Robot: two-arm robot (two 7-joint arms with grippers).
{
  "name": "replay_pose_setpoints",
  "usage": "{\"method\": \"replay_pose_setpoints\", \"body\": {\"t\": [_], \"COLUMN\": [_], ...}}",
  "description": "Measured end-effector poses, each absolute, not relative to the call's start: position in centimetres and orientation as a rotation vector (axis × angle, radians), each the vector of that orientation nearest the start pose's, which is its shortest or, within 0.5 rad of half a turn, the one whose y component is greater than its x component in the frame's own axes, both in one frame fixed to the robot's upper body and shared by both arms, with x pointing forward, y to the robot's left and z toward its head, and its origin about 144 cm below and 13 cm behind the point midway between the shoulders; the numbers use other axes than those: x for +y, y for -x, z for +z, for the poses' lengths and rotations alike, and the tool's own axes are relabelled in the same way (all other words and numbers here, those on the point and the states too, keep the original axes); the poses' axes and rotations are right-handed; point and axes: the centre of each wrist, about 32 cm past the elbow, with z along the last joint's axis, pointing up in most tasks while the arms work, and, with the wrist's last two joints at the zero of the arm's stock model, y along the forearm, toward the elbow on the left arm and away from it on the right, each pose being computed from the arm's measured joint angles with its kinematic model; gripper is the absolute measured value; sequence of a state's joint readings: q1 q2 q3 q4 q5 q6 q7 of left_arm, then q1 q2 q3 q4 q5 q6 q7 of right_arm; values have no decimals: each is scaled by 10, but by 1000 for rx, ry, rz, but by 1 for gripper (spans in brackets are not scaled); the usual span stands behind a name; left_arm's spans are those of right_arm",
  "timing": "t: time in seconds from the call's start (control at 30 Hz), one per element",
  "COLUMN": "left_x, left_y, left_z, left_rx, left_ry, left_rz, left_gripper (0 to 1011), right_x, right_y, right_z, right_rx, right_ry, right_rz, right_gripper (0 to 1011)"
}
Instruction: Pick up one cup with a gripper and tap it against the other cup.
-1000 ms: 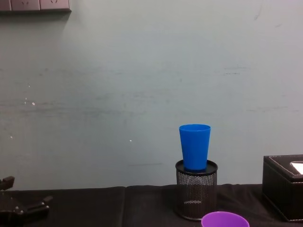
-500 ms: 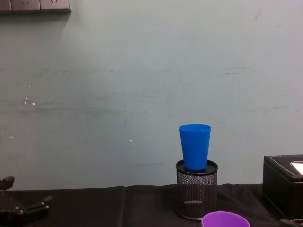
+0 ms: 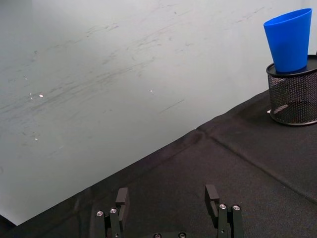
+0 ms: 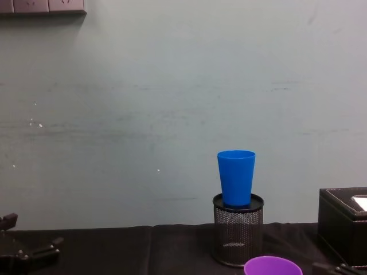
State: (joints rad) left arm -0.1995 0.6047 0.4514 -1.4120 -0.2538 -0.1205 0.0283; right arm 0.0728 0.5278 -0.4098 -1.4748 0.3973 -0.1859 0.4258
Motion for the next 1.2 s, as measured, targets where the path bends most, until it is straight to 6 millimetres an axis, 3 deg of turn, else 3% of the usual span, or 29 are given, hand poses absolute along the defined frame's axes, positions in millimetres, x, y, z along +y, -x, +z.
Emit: {"method": "replay_pose_setpoints", "body": {"t": [0.8,1.2], "left_x": [310,310], "left_y": [-489,-489], "left_z": [1140,1140], "left_rx": [-285,-285], "left_ry": [-304,-304], "left_rz": [1248,1248], "left_gripper": [1000,1000], "right_x": [-258,-251], "right_y": [-488,-494], "right_z": [1110,1105], "right_rx": [-59,-51], "right_ry": [125,110], "right_rz": [-797,-805], "right_gripper": [1002,1002]}}
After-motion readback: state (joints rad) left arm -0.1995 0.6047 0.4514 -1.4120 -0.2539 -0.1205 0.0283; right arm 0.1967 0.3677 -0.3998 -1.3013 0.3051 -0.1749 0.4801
